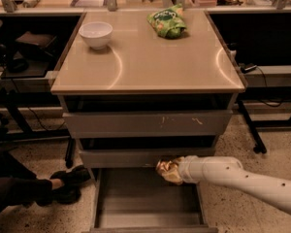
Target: Pick orange can from bottom drawer and place on counter
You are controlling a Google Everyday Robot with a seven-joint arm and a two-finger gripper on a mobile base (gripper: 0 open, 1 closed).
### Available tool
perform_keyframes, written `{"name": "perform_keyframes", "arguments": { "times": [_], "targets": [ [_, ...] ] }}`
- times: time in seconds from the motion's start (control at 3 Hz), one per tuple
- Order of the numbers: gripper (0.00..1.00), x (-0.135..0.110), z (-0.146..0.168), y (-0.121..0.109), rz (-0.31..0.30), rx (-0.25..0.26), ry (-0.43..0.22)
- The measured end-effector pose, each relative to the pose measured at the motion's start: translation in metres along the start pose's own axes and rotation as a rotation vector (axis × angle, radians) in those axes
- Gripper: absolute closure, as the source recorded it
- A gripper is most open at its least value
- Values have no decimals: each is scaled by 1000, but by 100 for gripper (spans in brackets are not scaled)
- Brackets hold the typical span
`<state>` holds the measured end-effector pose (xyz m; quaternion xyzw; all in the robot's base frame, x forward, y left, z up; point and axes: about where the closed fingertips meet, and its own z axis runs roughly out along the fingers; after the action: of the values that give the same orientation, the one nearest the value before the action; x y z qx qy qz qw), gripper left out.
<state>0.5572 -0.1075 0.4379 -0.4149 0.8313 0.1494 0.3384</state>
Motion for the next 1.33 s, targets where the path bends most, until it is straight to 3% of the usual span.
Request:
{"name": "perform_keyframes", "arguments": {
  "times": [0.33, 1.0, 1.33],
  "targets": [
    [100, -77, -86, -61, 7, 31, -36],
    [100, -68, -102, -60, 16, 25, -29],
    [100, -75, -163, -45, -15, 49, -38]
  ]
}}
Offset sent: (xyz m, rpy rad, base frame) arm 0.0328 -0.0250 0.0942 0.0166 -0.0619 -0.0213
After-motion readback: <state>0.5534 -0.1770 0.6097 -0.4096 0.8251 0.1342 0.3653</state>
